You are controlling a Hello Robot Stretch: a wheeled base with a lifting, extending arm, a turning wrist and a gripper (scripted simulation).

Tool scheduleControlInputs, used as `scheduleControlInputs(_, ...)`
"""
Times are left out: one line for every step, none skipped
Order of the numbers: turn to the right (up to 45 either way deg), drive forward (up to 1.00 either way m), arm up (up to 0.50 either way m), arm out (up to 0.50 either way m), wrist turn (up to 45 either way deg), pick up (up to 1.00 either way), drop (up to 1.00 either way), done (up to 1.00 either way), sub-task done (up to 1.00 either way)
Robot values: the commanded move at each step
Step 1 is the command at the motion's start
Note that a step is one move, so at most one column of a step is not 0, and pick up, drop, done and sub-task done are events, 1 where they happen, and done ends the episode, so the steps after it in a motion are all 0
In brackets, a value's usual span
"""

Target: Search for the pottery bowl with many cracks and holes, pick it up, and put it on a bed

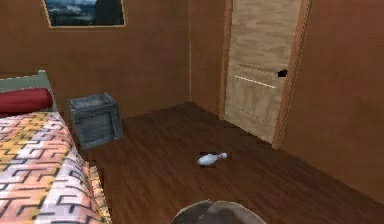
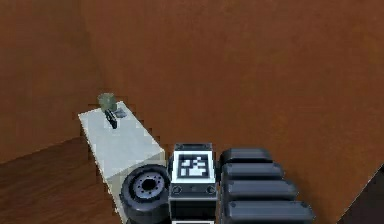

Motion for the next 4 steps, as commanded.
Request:
scheduleControlInputs(0.0,0.75,0.0,0.0,0.0,0.0,0.0,0.0,0.0)
scheduleControlInputs(-27.0,0.0,0.0,0.0,0.0,0.0,0.0,0.0,0.0)
scheduleControlInputs(0.0,1.0,0.0,0.0,0.0,0.0,0.0,0.0,0.0)
scheduleControlInputs(-9.0,0.0,0.0,0.0,0.0,0.0,0.0,0.0,0.0)
